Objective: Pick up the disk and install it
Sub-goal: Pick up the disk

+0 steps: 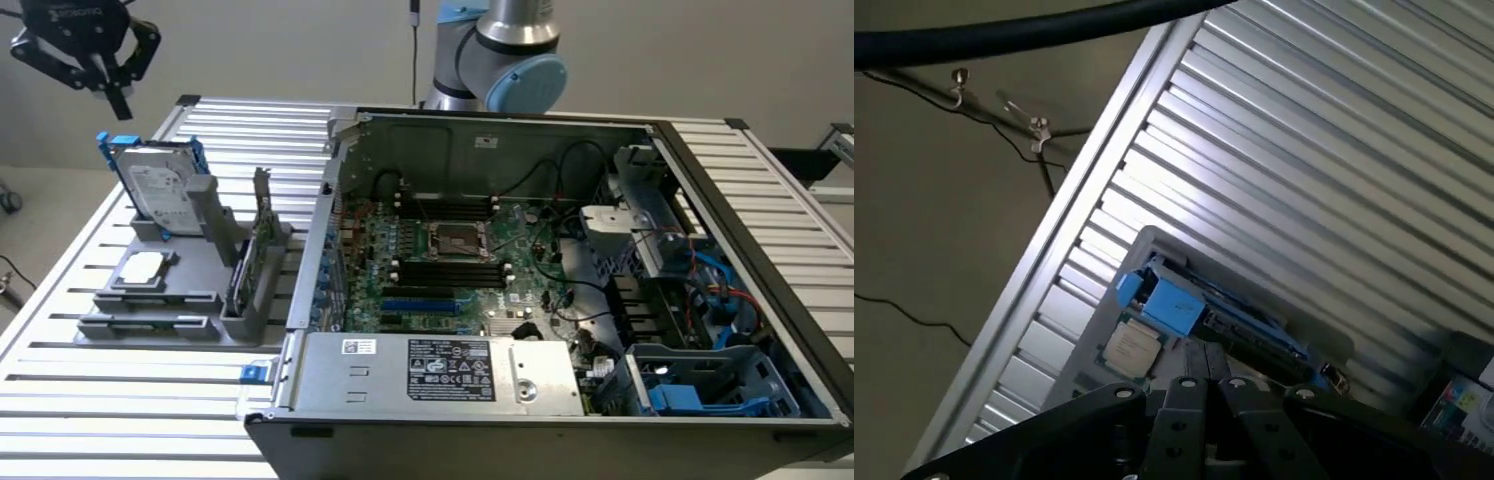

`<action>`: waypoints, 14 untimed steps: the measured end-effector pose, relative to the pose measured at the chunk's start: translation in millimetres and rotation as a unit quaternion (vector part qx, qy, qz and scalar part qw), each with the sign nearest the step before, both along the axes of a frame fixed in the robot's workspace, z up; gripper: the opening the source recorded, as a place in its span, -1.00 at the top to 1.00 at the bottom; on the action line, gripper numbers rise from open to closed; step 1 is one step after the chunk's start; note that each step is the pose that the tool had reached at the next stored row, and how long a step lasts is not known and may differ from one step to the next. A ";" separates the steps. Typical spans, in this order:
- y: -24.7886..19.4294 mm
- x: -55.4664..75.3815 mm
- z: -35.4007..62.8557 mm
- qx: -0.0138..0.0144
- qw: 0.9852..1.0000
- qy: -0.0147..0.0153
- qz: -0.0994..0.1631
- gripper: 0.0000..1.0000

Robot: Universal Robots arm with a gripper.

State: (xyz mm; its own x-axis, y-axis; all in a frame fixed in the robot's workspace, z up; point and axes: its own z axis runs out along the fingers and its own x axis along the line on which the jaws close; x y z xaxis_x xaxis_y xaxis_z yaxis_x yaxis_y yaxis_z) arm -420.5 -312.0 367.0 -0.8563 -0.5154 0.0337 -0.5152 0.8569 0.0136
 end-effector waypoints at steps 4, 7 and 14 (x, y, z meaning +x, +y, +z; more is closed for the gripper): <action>0.0 0.0 -0.9 0.000 0.999 0.000 0.036 0.79; 0.0 0.0 -1.3 0.000 0.998 0.000 0.063 0.79; 0.1 -0.1 -1.9 -0.001 0.992 0.000 0.127 0.79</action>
